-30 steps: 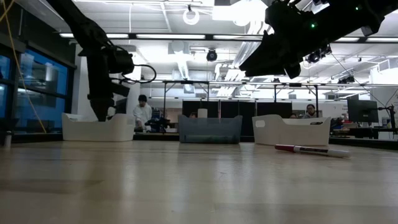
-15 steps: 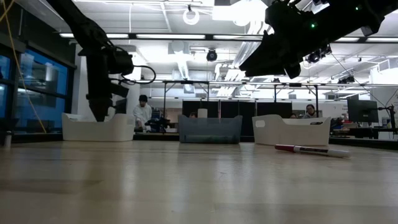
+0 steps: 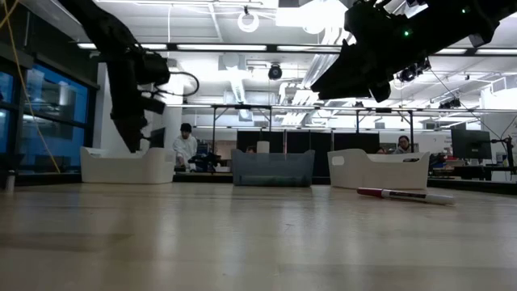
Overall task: Pick & Place Markers
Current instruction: Put the pink highlighter pen into the left white bin
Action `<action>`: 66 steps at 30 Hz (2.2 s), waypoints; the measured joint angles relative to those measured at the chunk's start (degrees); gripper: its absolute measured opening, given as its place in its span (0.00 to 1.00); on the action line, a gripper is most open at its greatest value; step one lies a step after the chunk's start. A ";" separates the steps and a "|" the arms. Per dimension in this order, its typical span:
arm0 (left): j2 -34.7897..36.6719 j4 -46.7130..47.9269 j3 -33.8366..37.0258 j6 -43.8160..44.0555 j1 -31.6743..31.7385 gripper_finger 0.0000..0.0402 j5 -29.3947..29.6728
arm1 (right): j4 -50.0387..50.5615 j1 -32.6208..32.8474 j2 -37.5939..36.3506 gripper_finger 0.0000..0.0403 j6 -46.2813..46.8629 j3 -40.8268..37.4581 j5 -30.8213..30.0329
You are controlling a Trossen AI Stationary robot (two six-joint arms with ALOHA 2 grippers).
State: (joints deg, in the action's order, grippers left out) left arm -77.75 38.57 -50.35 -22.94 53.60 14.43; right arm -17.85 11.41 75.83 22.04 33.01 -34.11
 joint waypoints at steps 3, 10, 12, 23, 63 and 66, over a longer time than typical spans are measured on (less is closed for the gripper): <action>2.91 0.12 0.00 1.23 0.02 0.37 -4.10 | 0.00 0.01 0.00 0.37 0.02 0.00 0.02; 11.09 -0.94 0.39 3.84 -1.05 0.37 -22.17 | 0.00 -0.16 0.00 0.37 0.02 0.00 -0.02; 12.76 -1.67 0.48 3.92 -3.03 0.37 -26.38 | 0.00 -0.16 0.00 0.37 0.00 0.00 -0.21; 18.47 -6.29 0.52 8.51 -18.68 0.37 -39.86 | 0.00 -0.16 0.00 0.37 1.24 0.00 0.78; 24.43 -69.24 35.76 29.26 -57.40 0.37 -20.02 | 59.89 -3.74 7.78 0.37 39.75 21.40 29.08; 24.86 -68.85 36.10 29.20 -57.40 0.37 -20.15 | 65.21 -3.74 11.72 0.37 39.21 25.85 29.30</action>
State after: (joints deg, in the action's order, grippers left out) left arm -52.90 -30.27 -14.25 6.26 -3.79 -5.72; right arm 47.36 7.66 87.55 61.25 58.86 -4.81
